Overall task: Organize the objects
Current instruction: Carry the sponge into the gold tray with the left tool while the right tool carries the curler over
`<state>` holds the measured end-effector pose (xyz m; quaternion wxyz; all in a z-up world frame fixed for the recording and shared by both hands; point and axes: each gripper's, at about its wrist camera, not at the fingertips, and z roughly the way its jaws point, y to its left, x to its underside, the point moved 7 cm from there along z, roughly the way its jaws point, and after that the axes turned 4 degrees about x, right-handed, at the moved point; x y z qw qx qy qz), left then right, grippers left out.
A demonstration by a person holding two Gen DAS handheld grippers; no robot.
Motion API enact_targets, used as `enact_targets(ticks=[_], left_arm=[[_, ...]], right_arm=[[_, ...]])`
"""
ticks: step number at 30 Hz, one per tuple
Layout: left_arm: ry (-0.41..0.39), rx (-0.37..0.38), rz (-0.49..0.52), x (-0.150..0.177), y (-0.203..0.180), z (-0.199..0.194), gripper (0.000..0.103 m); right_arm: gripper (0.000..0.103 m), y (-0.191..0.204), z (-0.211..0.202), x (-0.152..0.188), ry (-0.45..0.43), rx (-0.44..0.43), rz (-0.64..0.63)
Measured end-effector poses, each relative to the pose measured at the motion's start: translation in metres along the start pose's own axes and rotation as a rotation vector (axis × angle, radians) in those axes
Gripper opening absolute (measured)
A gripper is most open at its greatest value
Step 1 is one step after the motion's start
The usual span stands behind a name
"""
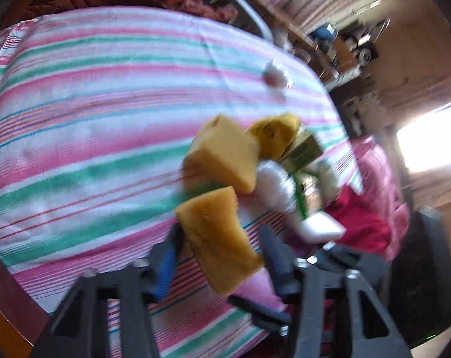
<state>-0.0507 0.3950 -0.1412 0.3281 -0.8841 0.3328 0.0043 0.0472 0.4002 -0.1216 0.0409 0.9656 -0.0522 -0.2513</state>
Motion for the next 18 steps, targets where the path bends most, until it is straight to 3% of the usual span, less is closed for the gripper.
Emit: enact_targets(ticks=[3,6,9,18], left_arm=[[-0.055,0.033,-0.012,0.003,0.007,-0.006,0.036],[-0.159,0.033,-0.024,0.002,0.018,-0.033,0.035],[-0.211,0.040,-0.022,0.003,0.025,-0.060,0.035],[-0.404,-0.062,-0.013,0.059,0.073,-0.172,0.035]], right_arm=[[0.036,0.006,-0.001,0.001,-0.007,0.008,-0.017],[0.036,0.003,-0.004,0.002,-0.015,0.021,-0.012],[0.036,0.000,-0.004,0.002,-0.015,0.029,0.001],[0.036,0.012,-0.019,-0.008,-0.079,-0.038,0.037]])
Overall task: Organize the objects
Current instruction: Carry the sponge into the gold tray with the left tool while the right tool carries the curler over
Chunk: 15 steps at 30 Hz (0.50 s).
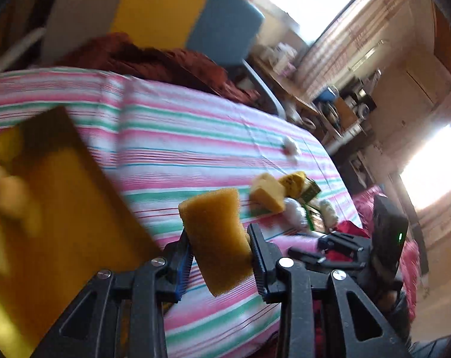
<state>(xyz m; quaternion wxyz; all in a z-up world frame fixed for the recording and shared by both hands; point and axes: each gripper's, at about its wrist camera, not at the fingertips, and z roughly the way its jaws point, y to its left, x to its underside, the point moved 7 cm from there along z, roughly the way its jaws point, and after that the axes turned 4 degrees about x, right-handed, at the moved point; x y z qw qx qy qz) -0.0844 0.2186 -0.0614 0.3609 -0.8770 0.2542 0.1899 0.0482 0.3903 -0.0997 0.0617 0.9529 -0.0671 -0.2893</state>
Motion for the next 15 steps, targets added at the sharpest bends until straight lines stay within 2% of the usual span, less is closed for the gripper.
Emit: enact_targets(ticks=[4,7,10,15], left_arm=[[-0.105,-0.121,-0.045,0.011,0.049,-0.063,0.035],[-0.157,-0.179,-0.104,0.018,0.084,-0.095,0.035],[-0.179,-0.273,-0.160,0.028,0.120,-0.115,0.035],[-0.179,-0.365,-0.219,0.044,0.163,-0.121,0.036]], right_arm=[[0.036,0.024,-0.008,-0.014,-0.046,-0.068,0.023],[0.036,0.057,-0.008,-0.031,-0.083,-0.145,0.021],[0.036,0.089,-0.007,-0.045,-0.103,-0.192,-0.002],[0.036,0.141,0.007,-0.065,-0.098,-0.228,-0.059]])
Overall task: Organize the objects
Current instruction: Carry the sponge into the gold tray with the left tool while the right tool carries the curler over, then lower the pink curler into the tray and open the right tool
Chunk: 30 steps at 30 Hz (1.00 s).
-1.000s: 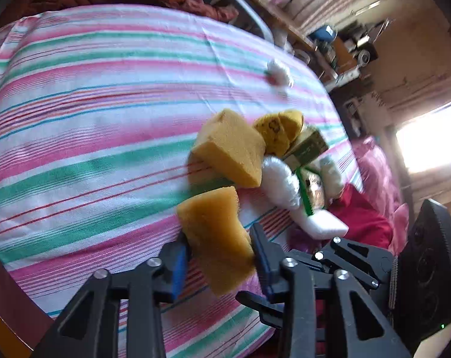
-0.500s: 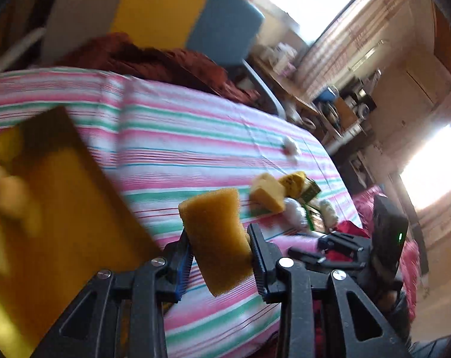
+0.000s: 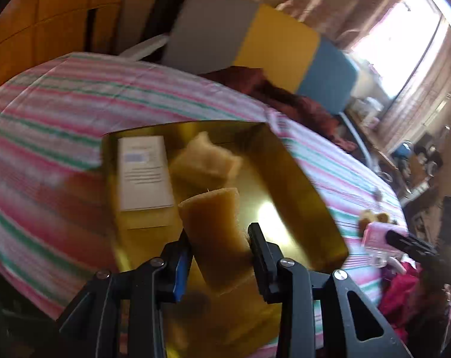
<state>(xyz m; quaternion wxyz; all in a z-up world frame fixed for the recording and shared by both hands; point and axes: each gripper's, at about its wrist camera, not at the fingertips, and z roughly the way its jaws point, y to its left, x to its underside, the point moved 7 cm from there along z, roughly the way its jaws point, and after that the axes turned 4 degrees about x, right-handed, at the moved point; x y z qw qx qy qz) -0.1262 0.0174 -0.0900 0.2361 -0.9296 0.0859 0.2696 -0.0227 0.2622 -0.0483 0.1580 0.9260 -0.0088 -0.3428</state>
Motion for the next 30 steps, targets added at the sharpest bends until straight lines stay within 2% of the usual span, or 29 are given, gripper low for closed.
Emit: enact_targets(ticks=[7,14,18,21,23,30], left_arm=[[0.018,-0.077,-0.070,0.009,0.042,0.014,0.044],[-0.008,-0.075,-0.079,0.013,0.050,0.015,0.044],[-0.017,-0.112,-0.060,0.010,0.049,0.014,0.044],[-0.034,-0.092,-0.082,0.008,0.047,0.007,0.045],[-0.063,-0.084,-0.098,0.005,0.046,-0.001,0.046],[-0.152,-0.066,-0.058,-0.006,0.025,-0.033,0.047]], right_arm=[[0.037,0.040,0.048,0.001,0.067,0.030,-0.086],[0.037,0.061,0.078,0.018,0.130,0.021,-0.128],[0.037,0.050,0.086,0.025,0.138,0.183,-0.194],[0.037,0.038,0.086,0.028,0.142,0.196,-0.156],[0.047,0.031,0.083,0.027,0.138,0.199,-0.122],[0.057,0.017,0.057,0.030,0.091,0.213,-0.069]])
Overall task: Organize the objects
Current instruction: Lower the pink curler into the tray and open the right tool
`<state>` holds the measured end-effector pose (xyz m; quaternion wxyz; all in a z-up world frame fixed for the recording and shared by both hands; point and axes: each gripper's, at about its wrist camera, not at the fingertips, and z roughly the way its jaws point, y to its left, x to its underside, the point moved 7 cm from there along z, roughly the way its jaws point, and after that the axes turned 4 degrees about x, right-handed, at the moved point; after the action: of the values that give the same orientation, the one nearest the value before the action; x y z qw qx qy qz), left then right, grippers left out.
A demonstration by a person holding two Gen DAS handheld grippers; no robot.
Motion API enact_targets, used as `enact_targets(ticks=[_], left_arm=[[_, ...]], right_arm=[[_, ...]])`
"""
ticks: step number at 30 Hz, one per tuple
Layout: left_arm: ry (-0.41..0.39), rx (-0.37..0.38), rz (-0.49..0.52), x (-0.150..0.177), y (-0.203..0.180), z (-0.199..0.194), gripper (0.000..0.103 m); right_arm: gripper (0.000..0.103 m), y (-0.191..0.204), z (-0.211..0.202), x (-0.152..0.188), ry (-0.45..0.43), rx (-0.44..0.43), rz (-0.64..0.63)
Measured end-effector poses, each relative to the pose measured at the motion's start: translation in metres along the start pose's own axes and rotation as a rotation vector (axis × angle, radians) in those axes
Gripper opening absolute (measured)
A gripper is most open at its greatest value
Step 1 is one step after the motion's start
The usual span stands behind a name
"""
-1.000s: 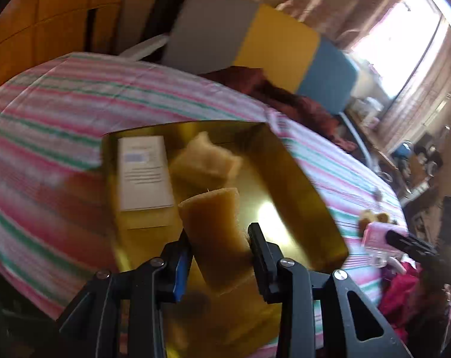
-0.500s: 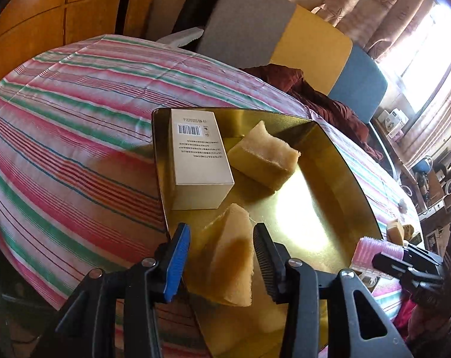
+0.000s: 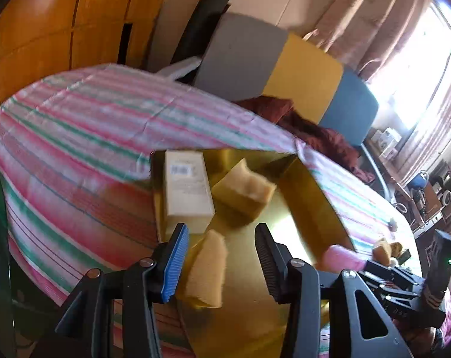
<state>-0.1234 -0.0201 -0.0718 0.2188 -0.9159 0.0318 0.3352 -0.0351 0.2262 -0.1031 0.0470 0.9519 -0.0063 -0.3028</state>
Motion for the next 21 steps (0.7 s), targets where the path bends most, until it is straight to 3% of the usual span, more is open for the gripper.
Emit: enact_targets(ticks=[2,6,13,21], left_arm=[[-0.005,0.013,0.030,-0.001,-0.012,-0.005,0.047],[0.009,0.045,0.073,0.004,-0.036,-0.007,0.047],[0.034,0.068,0.160,0.020,-0.074,-0.006,0.047],[-0.016,-0.034,0.253,0.029,-0.091,-0.017,0.047]], right_arm=[[0.065,-0.003,-0.005,0.003,-0.011,0.025,0.012],[0.066,-0.006,-0.013,0.007,-0.031,0.045,0.033],[0.081,-0.003,-0.026,0.006,-0.074,0.060,0.014],[0.087,0.006,-0.036,0.004,-0.109,0.068,-0.014]])
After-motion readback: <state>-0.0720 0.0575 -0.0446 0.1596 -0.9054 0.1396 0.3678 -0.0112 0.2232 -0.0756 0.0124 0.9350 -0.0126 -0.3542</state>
